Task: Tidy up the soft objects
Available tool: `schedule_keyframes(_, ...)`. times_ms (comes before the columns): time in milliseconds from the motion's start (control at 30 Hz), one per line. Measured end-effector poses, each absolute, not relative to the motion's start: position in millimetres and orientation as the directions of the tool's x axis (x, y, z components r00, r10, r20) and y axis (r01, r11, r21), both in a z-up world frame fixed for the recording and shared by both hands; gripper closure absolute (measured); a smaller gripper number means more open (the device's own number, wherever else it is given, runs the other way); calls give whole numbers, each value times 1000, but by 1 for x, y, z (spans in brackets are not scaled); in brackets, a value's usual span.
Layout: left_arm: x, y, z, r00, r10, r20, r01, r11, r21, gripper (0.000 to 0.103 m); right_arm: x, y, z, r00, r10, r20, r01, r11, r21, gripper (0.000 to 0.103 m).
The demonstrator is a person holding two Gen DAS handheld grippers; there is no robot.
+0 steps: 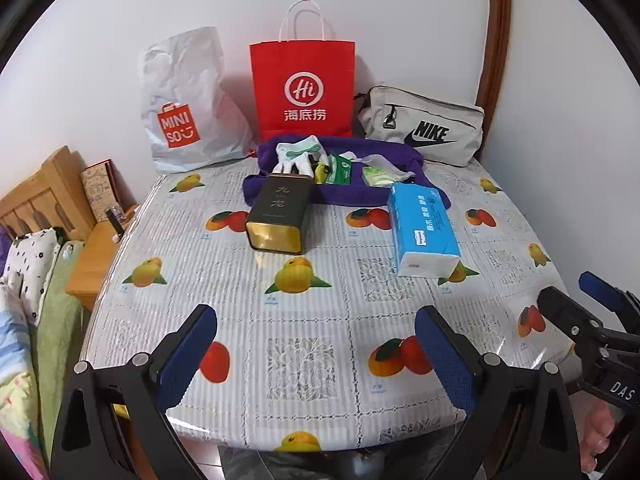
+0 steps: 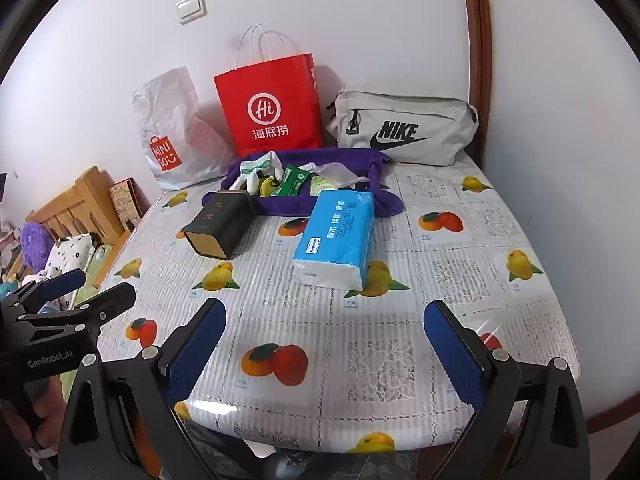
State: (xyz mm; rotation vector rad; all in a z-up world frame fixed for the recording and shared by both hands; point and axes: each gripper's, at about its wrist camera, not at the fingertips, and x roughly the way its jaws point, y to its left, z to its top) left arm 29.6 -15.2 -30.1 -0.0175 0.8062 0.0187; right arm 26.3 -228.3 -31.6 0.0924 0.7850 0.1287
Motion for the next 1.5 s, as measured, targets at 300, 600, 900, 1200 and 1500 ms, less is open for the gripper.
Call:
schedule_keyframes(300, 16, -15, -21, 714, 21, -700, -17, 1000, 13, 3, 15, -226, -32, 699, 149, -699, -94, 989, 117, 5)
schedule_keyframes(600, 14, -14, -17, 720, 11, -693, -12, 1000, 3, 3, 12, -226, -31, 704, 145, -695, -92, 989, 114, 5)
schedule_keyframes(900, 13, -15, -19, 718, 8, -696, -8, 1000, 4, 3, 10, -226, -30, 704, 138, -696, -82, 990, 114, 5)
schedule_keyframes(1200, 12, -16, -19, 719, 15, -695, -8, 1000, 13, 3, 11, -226, -30, 701, 137, -700, -81, 990, 113, 5)
schedule_keyframes(1500, 12, -15, -19, 719, 10, -695, -3, 1000, 11, 3, 10, -227, -29, 702, 139, -699, -77, 990, 120, 5)
